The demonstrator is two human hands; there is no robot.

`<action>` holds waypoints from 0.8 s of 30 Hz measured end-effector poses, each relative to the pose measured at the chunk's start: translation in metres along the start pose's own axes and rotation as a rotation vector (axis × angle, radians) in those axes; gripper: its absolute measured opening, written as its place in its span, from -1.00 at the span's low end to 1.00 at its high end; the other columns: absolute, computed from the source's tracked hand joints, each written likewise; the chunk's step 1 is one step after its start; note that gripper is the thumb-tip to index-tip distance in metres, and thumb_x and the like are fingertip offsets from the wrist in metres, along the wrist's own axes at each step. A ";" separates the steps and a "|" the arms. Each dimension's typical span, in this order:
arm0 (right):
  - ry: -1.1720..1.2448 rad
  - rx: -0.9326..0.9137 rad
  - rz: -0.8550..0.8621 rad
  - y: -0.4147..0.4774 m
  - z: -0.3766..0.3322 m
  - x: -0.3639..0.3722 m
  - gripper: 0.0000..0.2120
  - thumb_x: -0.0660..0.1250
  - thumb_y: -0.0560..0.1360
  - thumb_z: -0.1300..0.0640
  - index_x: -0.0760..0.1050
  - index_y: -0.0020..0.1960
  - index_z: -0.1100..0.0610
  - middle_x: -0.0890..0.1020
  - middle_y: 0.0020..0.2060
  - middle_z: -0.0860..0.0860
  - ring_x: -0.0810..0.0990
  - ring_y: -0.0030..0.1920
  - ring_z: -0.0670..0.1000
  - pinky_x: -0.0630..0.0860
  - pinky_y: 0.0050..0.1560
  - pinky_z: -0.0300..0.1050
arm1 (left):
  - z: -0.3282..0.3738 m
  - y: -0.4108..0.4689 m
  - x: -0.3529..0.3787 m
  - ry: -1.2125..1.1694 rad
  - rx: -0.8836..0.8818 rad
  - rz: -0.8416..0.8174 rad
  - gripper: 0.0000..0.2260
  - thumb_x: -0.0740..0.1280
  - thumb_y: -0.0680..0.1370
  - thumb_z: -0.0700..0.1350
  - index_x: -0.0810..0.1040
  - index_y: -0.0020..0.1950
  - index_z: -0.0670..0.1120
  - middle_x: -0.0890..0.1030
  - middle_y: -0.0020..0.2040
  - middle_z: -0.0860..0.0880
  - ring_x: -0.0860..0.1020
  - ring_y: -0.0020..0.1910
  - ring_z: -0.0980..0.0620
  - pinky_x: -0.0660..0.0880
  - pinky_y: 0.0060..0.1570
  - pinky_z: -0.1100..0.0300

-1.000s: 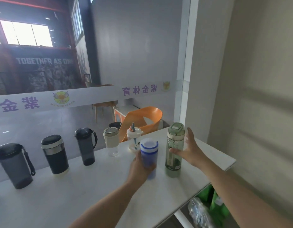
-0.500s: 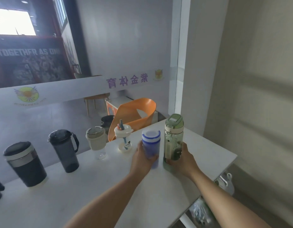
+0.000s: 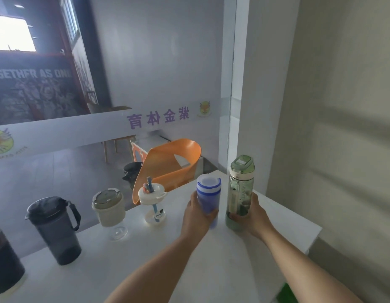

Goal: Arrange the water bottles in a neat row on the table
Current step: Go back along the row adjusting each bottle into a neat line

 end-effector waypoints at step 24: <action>-0.136 -0.276 -0.101 -0.092 -0.093 0.116 -0.65 0.39 0.54 -0.07 0.48 0.26 0.06 0.60 0.08 -0.01 0.57 0.00 -0.08 0.50 -0.02 -0.27 | -0.006 -0.098 -0.123 0.473 0.355 0.246 -0.80 0.35 0.60 -0.05 0.60 0.21 -0.03 0.61 0.20 0.04 0.52 0.23 0.00 0.55 0.13 0.10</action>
Point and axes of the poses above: each hand's wrist, its own y-axis towards the middle knuckle, its own x-axis out of the palm, z = x × y, the point moved 8 cm from there along y, towards the middle knuckle
